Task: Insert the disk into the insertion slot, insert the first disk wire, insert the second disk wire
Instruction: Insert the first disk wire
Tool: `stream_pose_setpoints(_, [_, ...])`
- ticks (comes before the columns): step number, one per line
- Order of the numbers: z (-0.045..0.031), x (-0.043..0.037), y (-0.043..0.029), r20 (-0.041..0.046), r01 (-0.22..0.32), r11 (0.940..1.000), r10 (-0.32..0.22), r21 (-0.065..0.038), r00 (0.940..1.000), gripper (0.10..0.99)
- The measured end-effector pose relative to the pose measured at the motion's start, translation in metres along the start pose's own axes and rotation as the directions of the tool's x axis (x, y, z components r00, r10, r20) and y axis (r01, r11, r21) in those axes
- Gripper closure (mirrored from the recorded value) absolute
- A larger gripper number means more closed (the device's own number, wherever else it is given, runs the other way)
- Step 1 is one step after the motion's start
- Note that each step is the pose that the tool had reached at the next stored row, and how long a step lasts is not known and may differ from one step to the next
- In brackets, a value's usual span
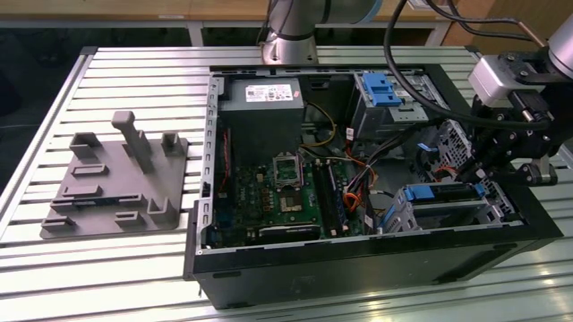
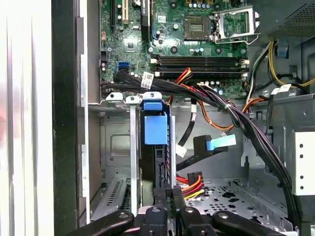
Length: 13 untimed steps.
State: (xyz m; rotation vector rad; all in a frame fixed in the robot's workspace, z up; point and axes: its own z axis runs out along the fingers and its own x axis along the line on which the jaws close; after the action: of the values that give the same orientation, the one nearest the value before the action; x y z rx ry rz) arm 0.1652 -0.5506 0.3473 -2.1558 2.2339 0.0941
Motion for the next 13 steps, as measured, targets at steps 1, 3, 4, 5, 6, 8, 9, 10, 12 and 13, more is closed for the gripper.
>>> stream_pose_setpoints(1, [0.0000,0.0000,0.0000,0.0000,-0.001,1.0000,0.001,0.000,1.0000,0.922])
stream_pose_setpoints(3, [0.0000,0.0004,-0.0001,0.0000,-0.001,1.0000,0.001,0.000,1.0000,0.922])
stream_pose_setpoints(4, [0.0001,0.0007,-0.0001,0.0000,-0.002,1.0000,0.002,0.000,1.0000,0.922])
stream_pose_setpoints(5, [0.0001,0.0009,-0.0001,0.0000,-0.002,1.0000,0.002,0.000,1.0000,0.922])
stream_pose_setpoints(6, [0.0001,0.0011,-0.0001,0.0000,-0.003,1.0000,0.003,0.000,1.0000,0.922])
stream_pose_setpoints(8, [0.0002,0.0011,-0.0002,-0.0001,-0.005,1.0000,0.005,0.000,1.0000,0.922])
stream_pose_setpoints(9, [0.0004,0.0012,-0.0002,-0.0001,-0.006,1.0000,0.006,0.000,1.0000,0.922])
stream_pose_setpoints(10, [0.0008,0.0012,-0.0002,0.0001,-0.006,1.0000,0.006,0.000,1.0000,0.922])
stream_pose_setpoints(12, [0.0012,0.0012,-0.0002,0.0000,-0.006,1.0000,0.006,0.000,1.0000,0.922])
stream_pose_setpoints(13, [0.0014,0.0012,-0.0002,0.0000,-0.006,1.0000,0.006,0.000,1.0000,0.922])
